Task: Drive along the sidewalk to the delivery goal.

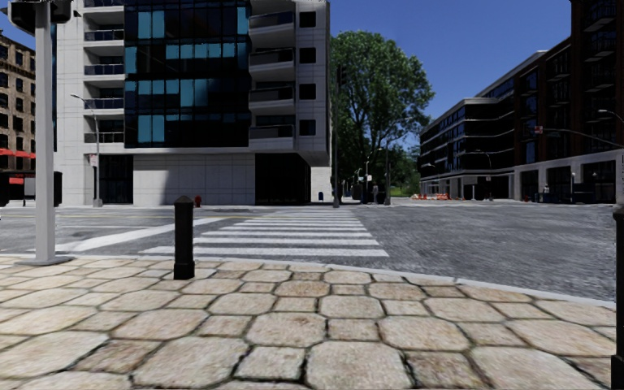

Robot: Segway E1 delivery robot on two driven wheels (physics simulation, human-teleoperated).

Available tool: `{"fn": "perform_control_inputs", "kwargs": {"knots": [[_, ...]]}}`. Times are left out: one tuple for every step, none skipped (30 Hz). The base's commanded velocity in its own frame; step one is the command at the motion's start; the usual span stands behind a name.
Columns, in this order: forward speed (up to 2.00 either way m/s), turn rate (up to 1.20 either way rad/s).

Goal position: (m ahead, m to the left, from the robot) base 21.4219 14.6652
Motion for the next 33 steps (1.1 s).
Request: {"fn": "perform_control_inputs", "kwargs": {"knots": [[1.93, 0.0], [1.93, 0.0], [1.93, 0.0], [1.93, 0.0], [1.93, 0.0], [1.93, 0.0], [1.93, 0.0], [1.93, 0.0], [1.93, 0.0], [1.93, 0.0], [1.93, 0.0], [1.93, 0.0], [1.93, 0.0], [1.93, 0.0], [1.93, 0.0], [1.93, 0.0], [1.93, 0.0], [1.93, 0.0], [1.93, 0.0], [1.93, 0.0], [1.93, 0.0], [1.93, 0.0], [1.93, 0.0], [1.93, 0.0], [1.93, 0.0], [1.93, 0.0], [1.93, 0.0], [1.93, 0.0], [1.93, 0.0], [1.93, 0.0], [1.93, 0.0], [1.93, 0.0], [1.93, 0.0]]}}
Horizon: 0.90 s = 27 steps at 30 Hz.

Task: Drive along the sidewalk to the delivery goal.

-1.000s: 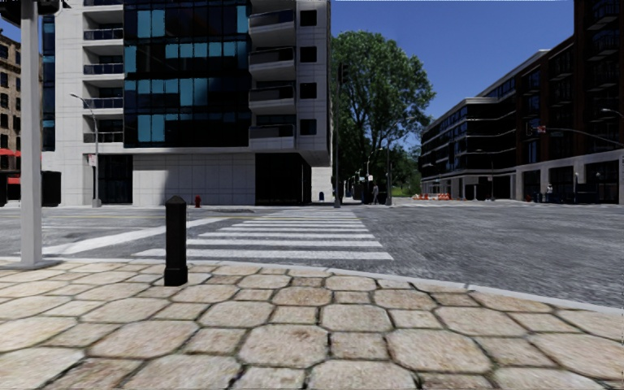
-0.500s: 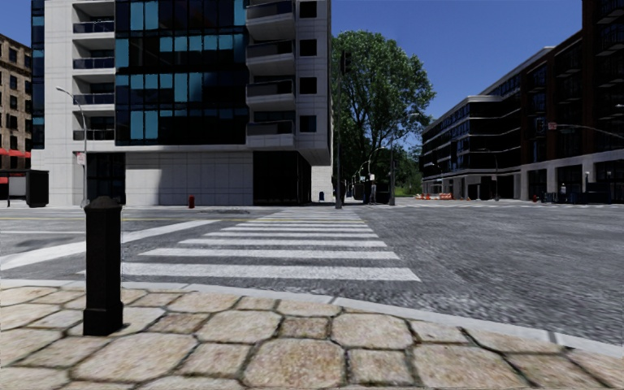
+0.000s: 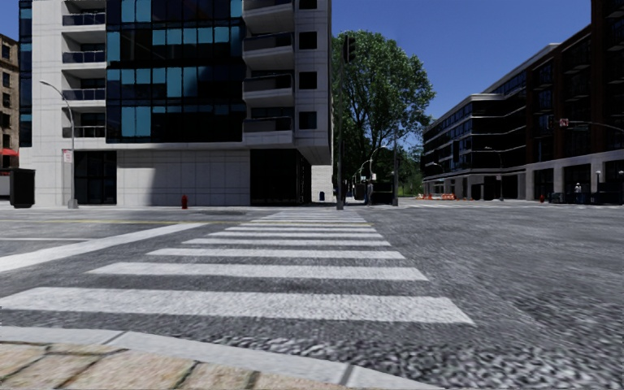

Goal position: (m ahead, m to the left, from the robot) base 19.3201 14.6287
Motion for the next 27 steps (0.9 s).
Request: {"fn": "perform_control_inputs", "kwargs": {"knots": [[1.93, 0.0], [1.93, 0.0], [1.93, 0.0], [1.93, 0.0], [1.93, 0.0], [1.93, 0.0], [1.94, 0.0], [1.94, 0.0], [1.94, 0.0], [1.92, 0.0], [1.89, 0.0], [1.81, 0.0], [1.81, 0.0], [1.75, 0.0], [1.58, 0.0], [1.47, 0.0], [1.47, 0.0], [1.39, 0.0], [1.33, 0.0], [1.3, 0.0], [1.3, 0.0], [1.28, 0.0], [1.28, 0.0], [1.27, 0.0], [1.27, 0.0], [1.26, 0.0], [1.26, 0.0]]}}
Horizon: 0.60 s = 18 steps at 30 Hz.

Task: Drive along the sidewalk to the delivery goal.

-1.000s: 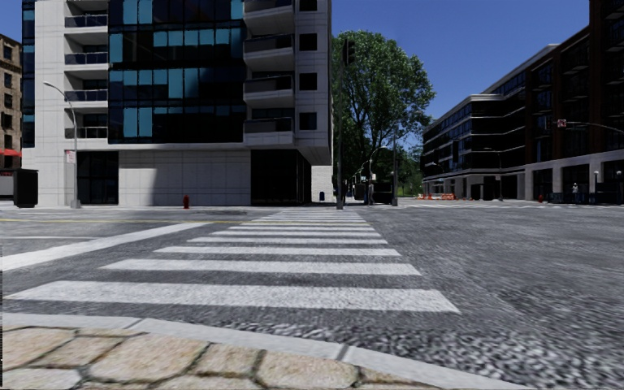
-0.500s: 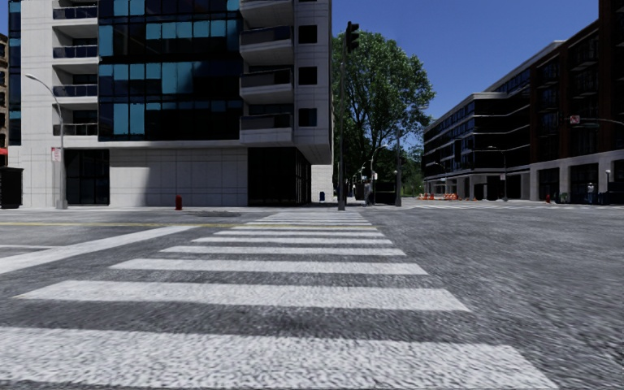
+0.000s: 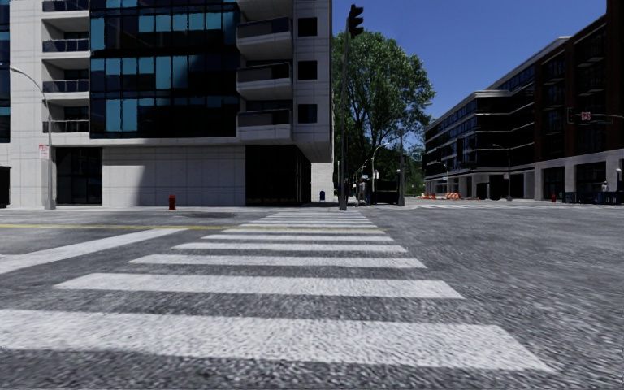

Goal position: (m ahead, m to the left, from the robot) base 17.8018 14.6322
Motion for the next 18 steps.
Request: {"fn": "perform_control_inputs", "kwargs": {"knots": [[1.25, 0.0], [1.25, 0.0], [1.25, 0.0], [1.25, 0.0], [1.25, 0.0], [1.25, 0.0], [1.25, 0.0], [1.25, 0.0], [1.25, 0.0], [1.25, 0.0], [1.25, 0.0], [1.25, 0.0], [1.25, 0.0], [1.25, 0.0], [1.25, 0.0], [1.25, 0.0], [1.25, 0.0], [1.25, 0.0]]}}
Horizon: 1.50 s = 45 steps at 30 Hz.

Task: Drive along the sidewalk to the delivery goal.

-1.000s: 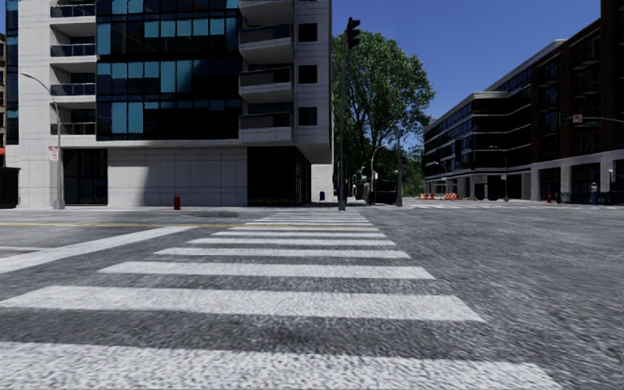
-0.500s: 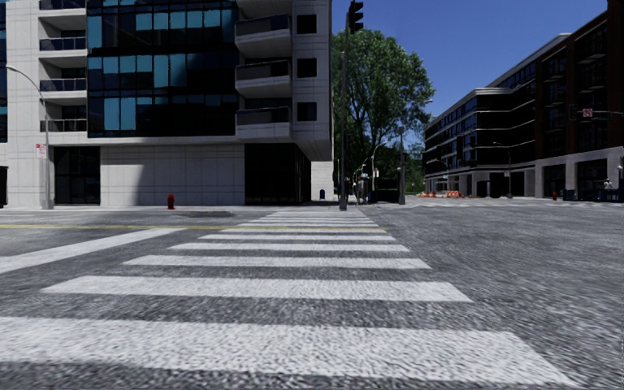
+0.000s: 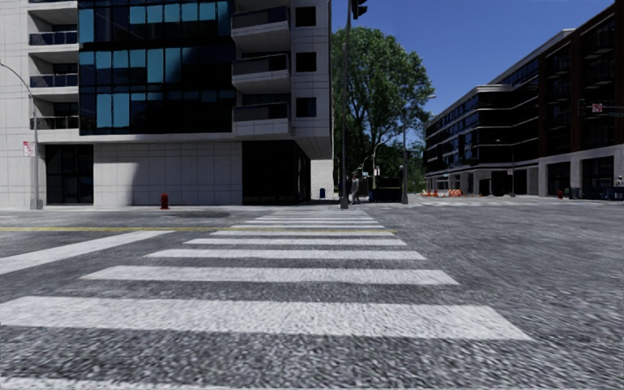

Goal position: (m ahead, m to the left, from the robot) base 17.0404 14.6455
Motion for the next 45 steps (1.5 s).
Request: {"fn": "perform_control_inputs", "kwargs": {"knots": [[1.25, 0.0], [1.25, 0.0], [1.25, 0.0], [1.25, 0.0], [1.27, 0.0], [1.27, 0.0], [2.0, 0.0], [2.0, 0.0], [2.0, 0.0], [2.0, 0.0], [2.0, 0.0], [2.0, 0.0], [2.0, 0.0], [2.0, 0.0], [2.0, 0.0], [2.0, 0.0], [2.0, 0.0], [2.0, 0.0], [2.0, 0.0], [2.0, 0.0], [2.0, 0.0], [2.0, 0.0], [2.0, 0.0], [2.0, 0.0], [2.0, 0.0], [2.0, 0.0], [2.0, 0.0], [2.0, 0.0], [2.0, 0.0], [2.0, 0.0], [2.0, 0.0], [2.0, 0.0], [2.0, 0.0], [2.0, 0.0], [2.0, 0.0], [2.0, 0.0], [2.0, 0.0], [2.0, 0.0], [2.0, 0.0], [2.0, 0.0], [2.0, 0.0], [2.0, 0.0], [2.0, 0.0], [2.0, 0.0], [2.0, 0.0]]}}
